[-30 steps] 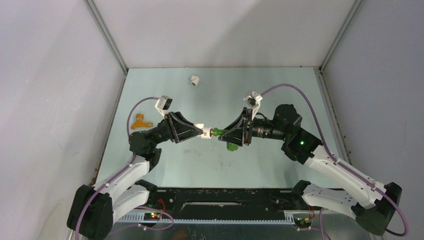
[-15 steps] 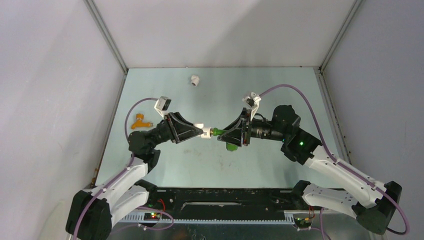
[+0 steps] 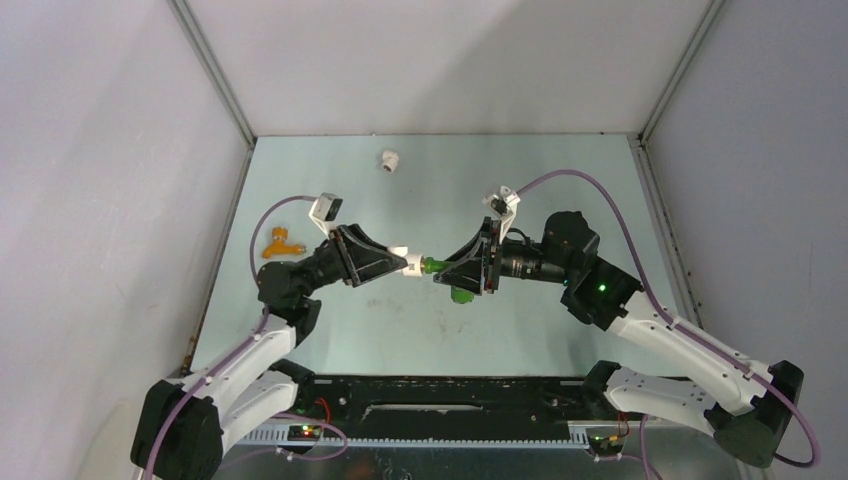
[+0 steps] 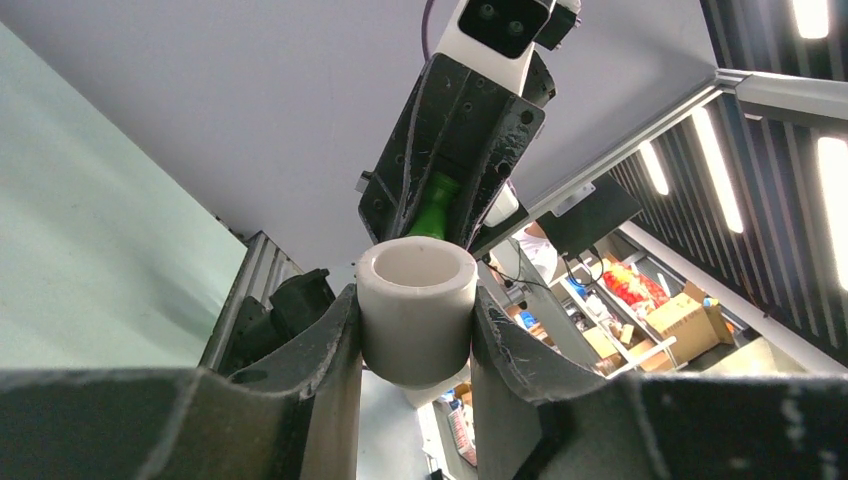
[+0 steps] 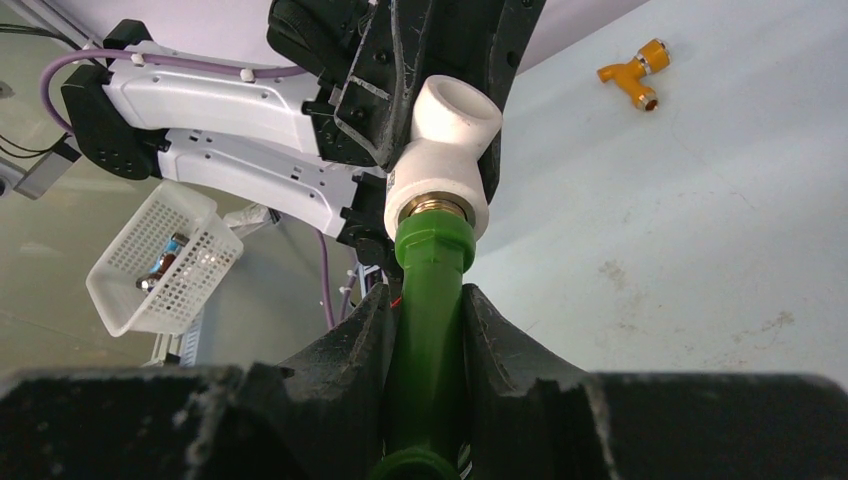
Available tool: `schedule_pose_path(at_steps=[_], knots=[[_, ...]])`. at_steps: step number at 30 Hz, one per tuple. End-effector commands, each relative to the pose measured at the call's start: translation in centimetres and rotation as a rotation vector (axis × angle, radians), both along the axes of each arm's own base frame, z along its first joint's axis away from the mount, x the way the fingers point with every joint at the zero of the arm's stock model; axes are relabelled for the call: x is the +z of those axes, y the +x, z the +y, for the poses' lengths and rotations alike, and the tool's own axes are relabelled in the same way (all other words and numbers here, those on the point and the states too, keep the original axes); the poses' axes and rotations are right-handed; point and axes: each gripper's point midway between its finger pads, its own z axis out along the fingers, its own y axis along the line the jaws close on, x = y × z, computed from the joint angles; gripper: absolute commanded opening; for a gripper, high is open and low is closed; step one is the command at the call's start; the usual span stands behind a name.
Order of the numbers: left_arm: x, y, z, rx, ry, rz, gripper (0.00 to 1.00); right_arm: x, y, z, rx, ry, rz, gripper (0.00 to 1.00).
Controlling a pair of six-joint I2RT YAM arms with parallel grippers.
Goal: Install the water faucets
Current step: Install the water faucet onto the adaptor.
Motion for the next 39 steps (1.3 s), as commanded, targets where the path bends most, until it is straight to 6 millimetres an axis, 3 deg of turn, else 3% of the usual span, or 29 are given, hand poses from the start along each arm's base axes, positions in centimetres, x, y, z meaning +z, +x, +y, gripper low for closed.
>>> schedule_pose_path(at_steps=[1,10,22,39], knots=[[1.0,-1.2,-0.8,-0.037,0.004,-0.082,0.00,2.0,-1.6,1.5,0.105,0.059,0.004,0.00],[0.1,-2.2,-1.1,-0.025,0.059,-0.204,0.00,2.2,-0.9,1.8,0.112,0.082,0.117,0.00],[1.4,-3.9,-1.1,-0.022,0.036,-0.400,0.00,4.2,-2.8,1.6,0.251,0.151,0.158,0.00],[1.0,-4.6,-2.0,0.033,0.161,-0.612,0.00,3.9,-2.0,1.7,0.210,0.144,0.253,0.00]])
